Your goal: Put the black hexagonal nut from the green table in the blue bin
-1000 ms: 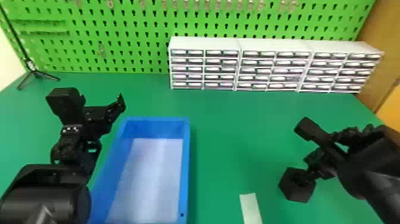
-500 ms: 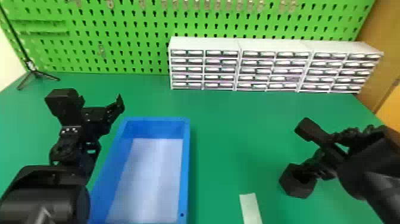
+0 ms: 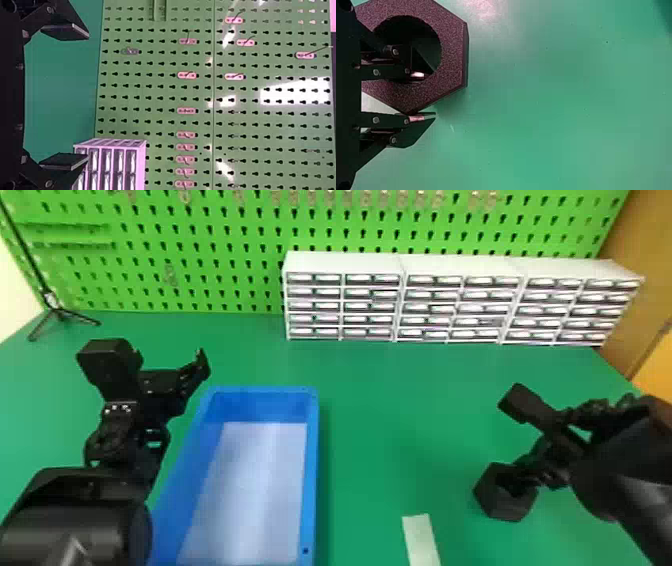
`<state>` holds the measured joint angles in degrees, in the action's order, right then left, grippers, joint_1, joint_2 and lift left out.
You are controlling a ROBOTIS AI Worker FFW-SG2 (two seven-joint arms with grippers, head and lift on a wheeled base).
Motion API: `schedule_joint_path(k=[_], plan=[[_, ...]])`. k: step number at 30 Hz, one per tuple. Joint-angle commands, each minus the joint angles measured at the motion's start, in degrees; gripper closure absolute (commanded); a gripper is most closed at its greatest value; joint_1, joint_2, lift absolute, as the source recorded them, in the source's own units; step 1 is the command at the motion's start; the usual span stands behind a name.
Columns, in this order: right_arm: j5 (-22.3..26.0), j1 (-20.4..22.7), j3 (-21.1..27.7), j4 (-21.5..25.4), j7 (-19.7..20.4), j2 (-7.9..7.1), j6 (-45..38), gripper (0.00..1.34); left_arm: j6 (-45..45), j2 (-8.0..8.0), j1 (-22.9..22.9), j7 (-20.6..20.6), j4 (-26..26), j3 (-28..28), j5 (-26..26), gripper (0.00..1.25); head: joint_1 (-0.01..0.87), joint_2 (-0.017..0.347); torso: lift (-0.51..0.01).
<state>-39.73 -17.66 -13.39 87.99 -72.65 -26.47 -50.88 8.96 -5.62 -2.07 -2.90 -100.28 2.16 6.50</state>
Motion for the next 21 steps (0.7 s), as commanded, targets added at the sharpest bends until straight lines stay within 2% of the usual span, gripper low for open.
schedule_joint_path(k=[1,7,13,21], plan=[[-2.4,-0.8,-0.3,1.1,-2.1,-0.95,-1.4,0.96,0.0,0.00,0.0,0.0,0.0,0.0,0.0,0.20,0.686,0.028,-0.096],[-5.7,-1.9,-0.3,3.8,-5.7,-1.65,-3.1,0.96,0.0,0.00,0.0,0.0,0.0,-0.1,0.0,0.20,0.686,0.028,-0.096],[-7.6,-4.1,-0.8,5.5,-5.7,-2.18,-4.0,0.96,0.0,0.00,0.0,0.0,0.0,-0.1,0.0,0.20,0.686,0.028,-0.096],[-7.4,-7.3,-2.1,9.0,-5.7,-3.24,-4.8,0.96,0.0,0.00,0.0,0.0,0.0,-0.1,0.0,0.20,0.686,0.028,-0.096]])
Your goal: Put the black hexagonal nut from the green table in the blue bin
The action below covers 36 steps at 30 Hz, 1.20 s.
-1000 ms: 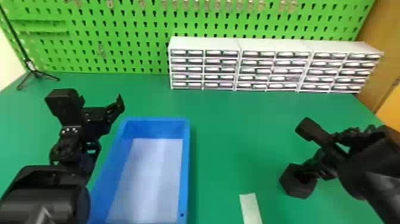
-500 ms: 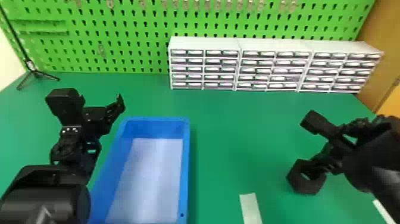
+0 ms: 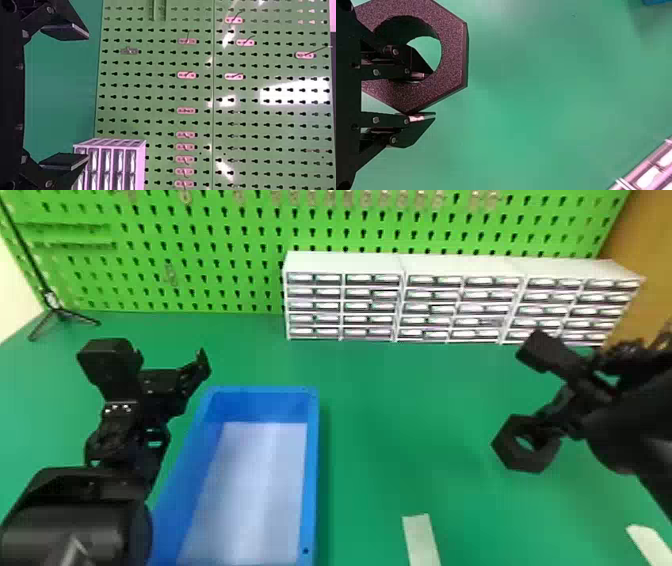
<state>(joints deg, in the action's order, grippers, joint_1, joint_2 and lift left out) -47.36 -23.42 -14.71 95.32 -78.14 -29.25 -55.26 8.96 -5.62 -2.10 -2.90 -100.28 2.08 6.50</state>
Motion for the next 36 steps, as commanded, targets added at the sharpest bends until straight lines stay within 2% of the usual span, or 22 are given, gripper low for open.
schedule_joint_path(k=[1,7,17,23,27,31,36], plan=[[0.7,-2.1,-1.1,2.1,-0.2,-0.64,-0.5,0.96,0.0,0.00,-0.1,0.0,0.0,0.0,0.0,0.20,0.686,0.028,-0.096],[2.7,-5.1,-3.7,3.8,-0.2,-1.16,-0.6,0.96,0.0,0.00,-0.3,0.0,0.0,-0.1,-0.1,0.20,0.686,0.028,-0.096],[6.7,-10.7,-8.1,4.5,0.4,-0.29,-1.1,0.96,0.1,0.00,-0.8,0.0,0.4,-0.7,-0.3,0.20,0.686,0.028,-0.096],[7.9,-14.2,-10.5,3.9,2.2,1.65,-0.4,0.96,0.1,0.00,-1.1,0.0,0.8,-0.9,-0.3,0.20,0.686,0.028,-0.096],[9.2,-16.3,-11.6,2.2,3.7,3.93,1.0,0.96,0.1,0.00,-1.1,0.0,0.9,-1.0,-0.3,0.20,0.686,0.028,-0.096],[10.7,-18.5,-14.6,1.5,5.5,5.78,1.6,0.96,0.1,0.00,-1.1,0.0,0.9,-1.0,-0.3,0.20,0.686,0.028,-0.096],[12.6,-20.7,-18.1,1.4,7.6,7.36,1.7,0.96,0.1,0.00,-1.1,0.0,1.0,-1.1,-0.4,0.20,0.686,0.028,-0.096]])
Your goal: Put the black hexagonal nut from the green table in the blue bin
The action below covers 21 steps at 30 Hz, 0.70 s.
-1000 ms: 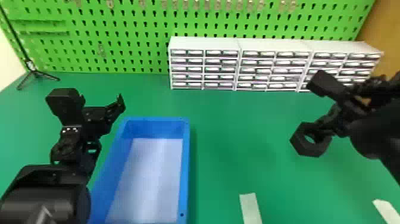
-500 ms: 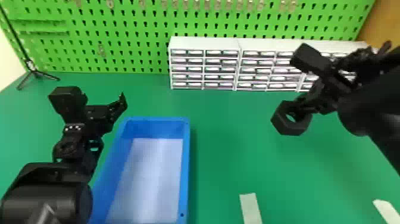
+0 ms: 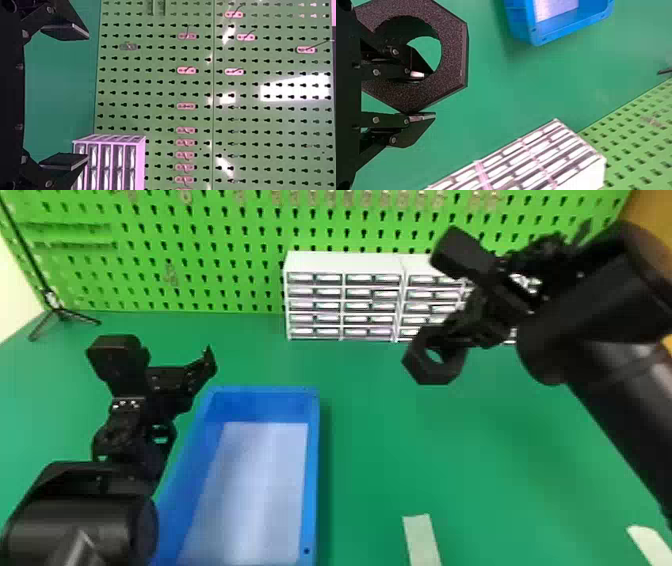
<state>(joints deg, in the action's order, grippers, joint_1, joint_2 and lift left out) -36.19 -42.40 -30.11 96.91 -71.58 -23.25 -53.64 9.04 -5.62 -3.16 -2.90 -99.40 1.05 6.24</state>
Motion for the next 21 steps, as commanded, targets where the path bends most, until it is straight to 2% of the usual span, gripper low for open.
schedule_joint_path(k=[1,5,11,17,21], plan=[[1.7,-2.1,-3.1,-0.3,1.6,2.07,0.1,0.96,0.0,0.00,0.0,0.0,0.1,0.0,-0.1,0.20,0.686,0.028,-0.096],[4.2,-3.0,-4.4,-0.3,4.0,4.26,0.4,0.96,0.0,0.00,0.0,0.0,0.1,0.0,-0.1,0.20,0.686,0.028,-0.096],[7.5,-3.6,-6.2,-0.3,6.8,8.57,0.9,0.96,0.0,0.00,0.1,0.0,0.1,0.0,0.0,0.20,0.686,0.028,-0.096],[14.6,-3.3,-7.9,-0.1,10.8,10.94,2.0,0.96,0.0,0.00,0.0,0.0,0.1,-0.1,-0.1,0.20,0.686,0.028,-0.096],[19.3,-2.6,-9.7,-0.1,14.5,11.91,2.7,0.96,0.0,0.00,-0.1,0.0,0.1,-0.1,-0.1,0.20,0.686,0.028,-0.096]])
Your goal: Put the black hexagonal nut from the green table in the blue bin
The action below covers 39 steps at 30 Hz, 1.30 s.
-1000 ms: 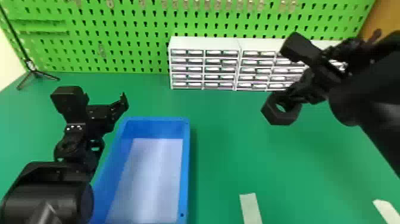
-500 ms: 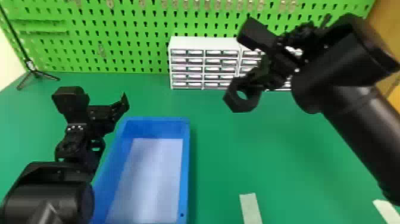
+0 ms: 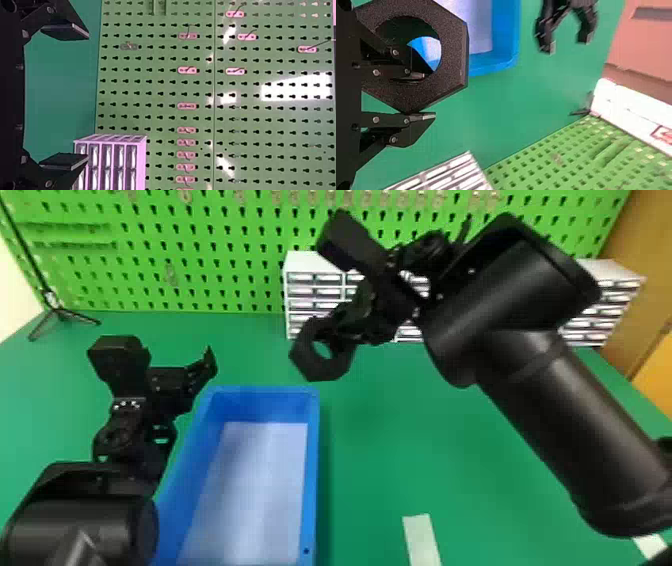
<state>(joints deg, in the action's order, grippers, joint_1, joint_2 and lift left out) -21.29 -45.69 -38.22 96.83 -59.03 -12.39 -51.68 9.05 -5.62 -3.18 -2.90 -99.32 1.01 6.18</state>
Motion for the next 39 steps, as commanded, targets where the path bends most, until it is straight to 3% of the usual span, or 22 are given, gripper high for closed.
schedule_joint_path(k=[1,11,19,39], plan=[[5.6,0.9,-2.1,-0.1,2.9,1.32,1.0,0.96,0.0,0.00,-0.2,0.0,0.0,0.0,-0.1,0.20,0.686,0.028,-0.096],[18.0,2.0,-6.6,-1.8,10.5,1.67,3.9,0.96,0.0,0.00,-0.4,-0.2,0.2,-0.2,0.0,0.20,0.686,0.028,-0.096],[24.8,3.0,-8.2,-4.8,13.0,2.02,6.4,0.96,0.0,0.00,-0.3,-0.3,0.2,-0.2,0.1,0.20,0.686,0.028,-0.096],[28.1,3.9,-8.7,-6.3,15.6,1.67,8.2,0.96,0.0,0.00,-0.3,-0.3,0.2,-0.2,0.1,0.20,0.686,0.028,-0.096]])
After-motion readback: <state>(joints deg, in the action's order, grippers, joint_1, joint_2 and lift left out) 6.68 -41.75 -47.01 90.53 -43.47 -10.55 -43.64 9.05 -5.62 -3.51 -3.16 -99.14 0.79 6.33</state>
